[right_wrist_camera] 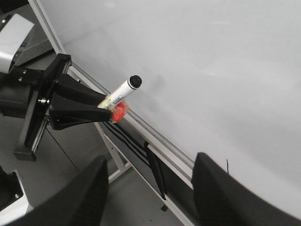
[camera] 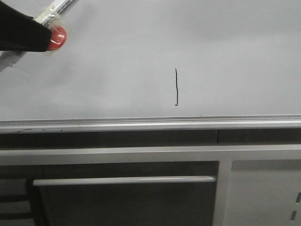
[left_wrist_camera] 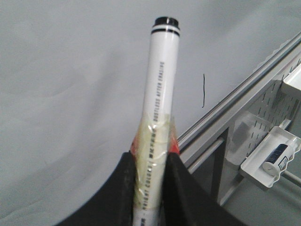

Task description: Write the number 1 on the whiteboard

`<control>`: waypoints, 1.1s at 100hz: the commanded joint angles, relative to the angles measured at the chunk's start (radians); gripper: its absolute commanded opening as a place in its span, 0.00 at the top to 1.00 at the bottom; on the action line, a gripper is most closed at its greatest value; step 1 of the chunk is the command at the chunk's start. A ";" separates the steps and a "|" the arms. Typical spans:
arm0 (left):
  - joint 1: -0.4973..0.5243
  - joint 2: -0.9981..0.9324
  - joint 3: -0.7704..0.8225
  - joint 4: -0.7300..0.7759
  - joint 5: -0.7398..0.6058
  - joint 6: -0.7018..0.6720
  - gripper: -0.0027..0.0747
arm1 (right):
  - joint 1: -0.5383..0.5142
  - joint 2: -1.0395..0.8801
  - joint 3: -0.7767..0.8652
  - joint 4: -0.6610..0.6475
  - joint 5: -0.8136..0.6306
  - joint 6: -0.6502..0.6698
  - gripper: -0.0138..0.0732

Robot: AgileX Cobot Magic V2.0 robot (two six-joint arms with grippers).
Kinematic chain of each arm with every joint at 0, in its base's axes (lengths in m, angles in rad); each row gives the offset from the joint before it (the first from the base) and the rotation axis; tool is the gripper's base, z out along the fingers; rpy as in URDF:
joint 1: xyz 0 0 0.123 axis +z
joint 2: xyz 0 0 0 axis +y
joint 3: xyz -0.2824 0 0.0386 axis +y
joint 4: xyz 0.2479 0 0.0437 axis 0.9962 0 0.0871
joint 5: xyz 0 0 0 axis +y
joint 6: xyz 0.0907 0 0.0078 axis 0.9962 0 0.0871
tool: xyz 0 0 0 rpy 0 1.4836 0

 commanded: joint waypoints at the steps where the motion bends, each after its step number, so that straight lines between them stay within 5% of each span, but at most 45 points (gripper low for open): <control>1: -0.001 -0.006 -0.037 -0.076 0.038 -0.009 0.99 | 0.000 -0.010 -0.026 0.041 -0.020 0.002 0.43; 110: -0.001 -0.006 -0.037 -0.076 0.057 -0.009 0.99 | 0.000 -0.010 -0.026 0.041 -0.019 0.002 0.42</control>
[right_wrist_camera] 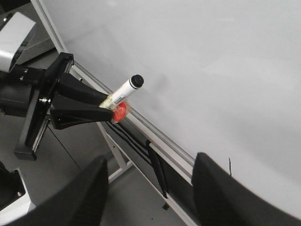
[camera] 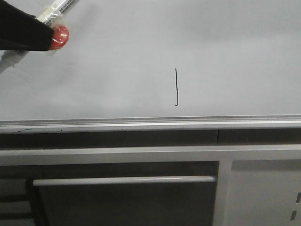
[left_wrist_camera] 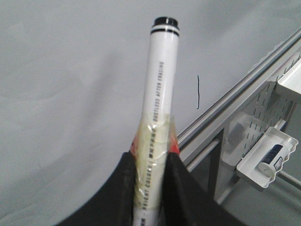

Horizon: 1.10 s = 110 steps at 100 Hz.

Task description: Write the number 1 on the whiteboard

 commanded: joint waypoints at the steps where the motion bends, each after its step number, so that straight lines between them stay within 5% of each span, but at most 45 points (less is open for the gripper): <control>1: -0.001 -0.006 -0.037 -0.076 0.040 -0.008 0.99 | 0.000 -0.010 -0.026 0.041 -0.025 0.000 0.42; 47: -0.001 -0.006 -0.037 -0.076 0.083 -0.008 0.99 | 0.000 -0.010 -0.026 0.041 -0.025 0.000 0.42; 59: -0.001 -0.014 -0.037 0.039 0.087 -0.056 0.99 | 0.000 -0.010 -0.026 0.041 -0.025 0.000 0.42; 85: 0.001 -0.036 -0.039 0.993 -0.006 -1.089 0.99 | 0.000 -0.010 -0.026 0.041 -0.025 0.000 0.42; 110: -0.001 -0.067 -0.039 1.781 -0.153 -1.929 0.99 | 0.000 -0.010 -0.026 0.041 -0.025 0.000 0.42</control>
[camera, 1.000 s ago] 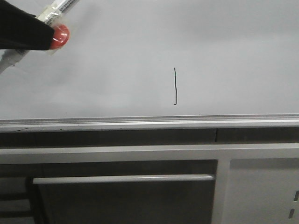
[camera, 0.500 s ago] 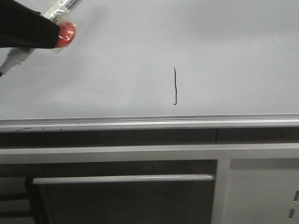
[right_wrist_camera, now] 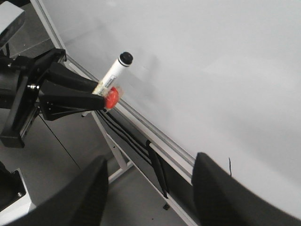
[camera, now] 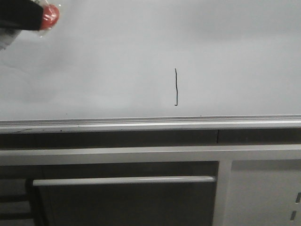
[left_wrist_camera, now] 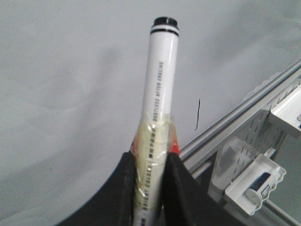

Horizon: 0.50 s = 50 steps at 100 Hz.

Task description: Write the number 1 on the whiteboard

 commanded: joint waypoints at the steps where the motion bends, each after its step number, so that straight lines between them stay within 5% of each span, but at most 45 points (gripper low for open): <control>1: -0.001 -0.013 -0.038 0.281 -0.132 -0.333 0.99 | 0.000 -0.010 -0.026 0.041 -0.026 -0.002 0.42; 32: -0.001 0.043 -0.034 0.773 -0.321 -0.721 0.99 | 0.000 -0.010 -0.026 0.041 -0.026 -0.002 0.42; 50: 0.001 0.054 -0.032 0.785 -0.307 -0.739 0.99 | 0.000 -0.010 -0.026 0.041 -0.026 -0.002 0.42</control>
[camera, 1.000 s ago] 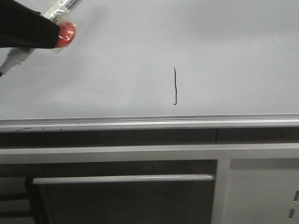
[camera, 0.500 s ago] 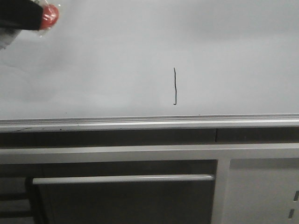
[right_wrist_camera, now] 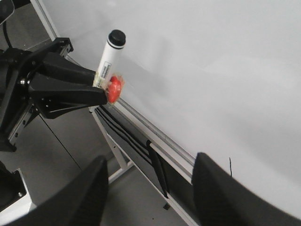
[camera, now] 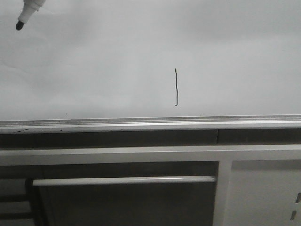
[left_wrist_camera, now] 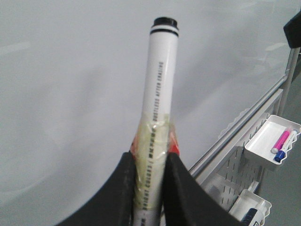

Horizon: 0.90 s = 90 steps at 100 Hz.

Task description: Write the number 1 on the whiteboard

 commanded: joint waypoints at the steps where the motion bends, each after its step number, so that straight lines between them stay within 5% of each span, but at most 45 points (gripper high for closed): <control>1: 0.001 -0.005 -0.030 -0.008 -0.066 -0.027 0.99 | 0.000 -0.010 -0.026 0.041 -0.026 -0.005 0.42; 45: 0.001 -0.005 -0.018 -0.346 -0.058 0.177 0.99 | 0.000 -0.008 -0.026 0.041 -0.026 -0.005 0.42; 72: -0.001 -0.017 0.052 -0.829 -0.191 0.529 0.99 | 0.000 -0.008 -0.026 0.041 -0.026 -0.005 0.42; 90: -0.039 -0.032 0.092 -0.892 -0.293 0.587 0.99 | 0.000 -0.008 -0.026 0.041 -0.026 -0.005 0.42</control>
